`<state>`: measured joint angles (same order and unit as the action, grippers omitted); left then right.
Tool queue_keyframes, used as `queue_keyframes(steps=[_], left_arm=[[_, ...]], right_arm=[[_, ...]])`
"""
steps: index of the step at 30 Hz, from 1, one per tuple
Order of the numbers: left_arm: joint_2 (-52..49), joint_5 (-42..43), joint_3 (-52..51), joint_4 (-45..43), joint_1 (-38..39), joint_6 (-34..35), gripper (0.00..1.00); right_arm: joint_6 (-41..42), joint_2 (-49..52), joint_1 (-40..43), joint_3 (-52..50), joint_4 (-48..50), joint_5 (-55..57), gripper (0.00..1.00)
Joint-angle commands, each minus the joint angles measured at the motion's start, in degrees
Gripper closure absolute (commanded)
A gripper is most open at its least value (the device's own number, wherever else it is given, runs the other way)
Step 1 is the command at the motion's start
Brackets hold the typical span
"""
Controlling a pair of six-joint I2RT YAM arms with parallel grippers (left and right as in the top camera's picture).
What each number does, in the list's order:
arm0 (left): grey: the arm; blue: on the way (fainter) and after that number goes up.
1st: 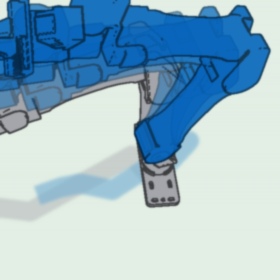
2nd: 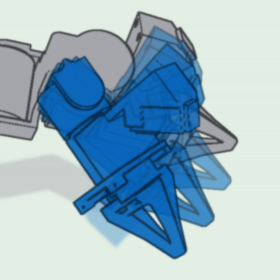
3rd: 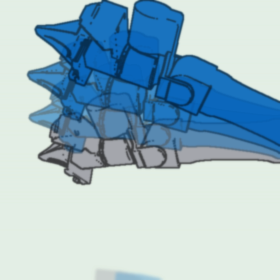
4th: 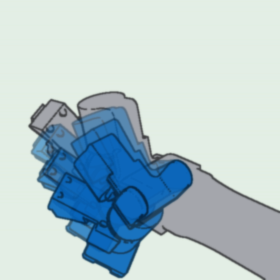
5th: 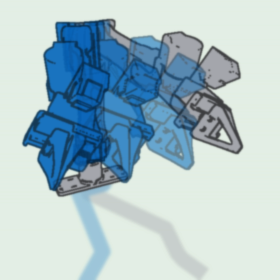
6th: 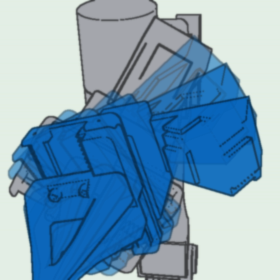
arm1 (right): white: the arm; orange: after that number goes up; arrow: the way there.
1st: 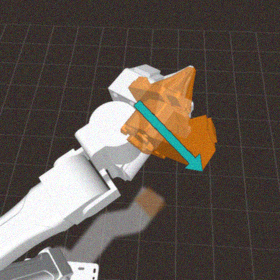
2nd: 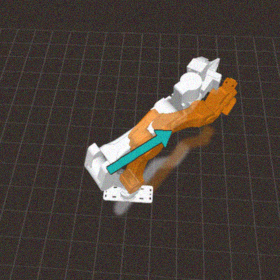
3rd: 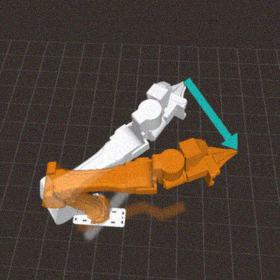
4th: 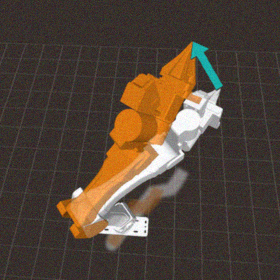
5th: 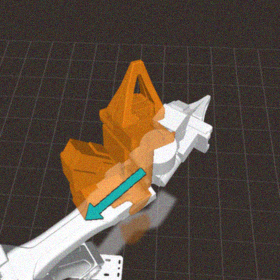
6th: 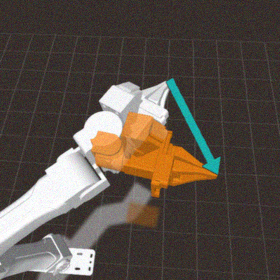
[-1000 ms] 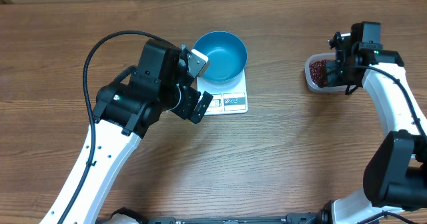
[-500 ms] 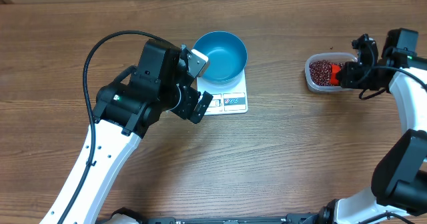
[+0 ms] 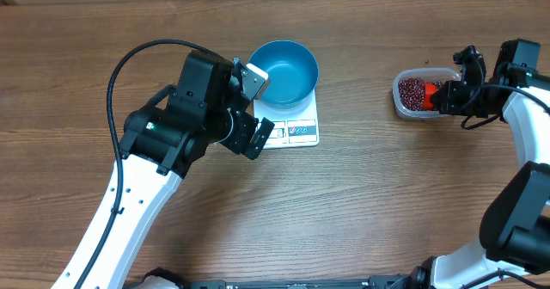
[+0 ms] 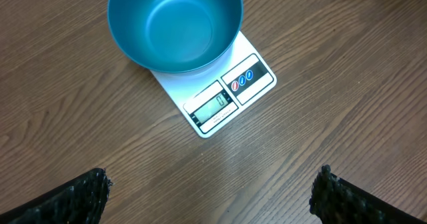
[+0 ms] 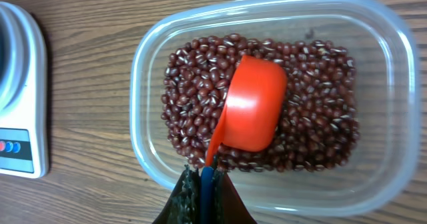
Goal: Scoop item into bowl and weigh 150g on scale
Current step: 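Lower the scoop into the bean tub with right gripper and scoop beans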
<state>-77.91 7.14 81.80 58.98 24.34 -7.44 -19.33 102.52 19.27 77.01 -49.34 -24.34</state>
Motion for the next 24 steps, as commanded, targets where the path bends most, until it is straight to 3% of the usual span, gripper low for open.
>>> queue_keyframes(steps=[1,15,24], left_arm=[[-0.3,0.8,0.4,-0.1,0.1,0.6,0.00],[-0.3,0.8,0.4,-0.1,0.1,0.6,0.00],[-0.3,0.8,0.4,-0.1,0.1,0.6,0.00]], right_arm=[[0.0,1.9,0.0,-1.0,-0.2,-5.0,0.96],[-0.7,2.1,6.3,-1.0,-3.5,-12.9,0.96],[-0.2,2.1,6.9,-5.1,0.7,-14.4,0.96]])
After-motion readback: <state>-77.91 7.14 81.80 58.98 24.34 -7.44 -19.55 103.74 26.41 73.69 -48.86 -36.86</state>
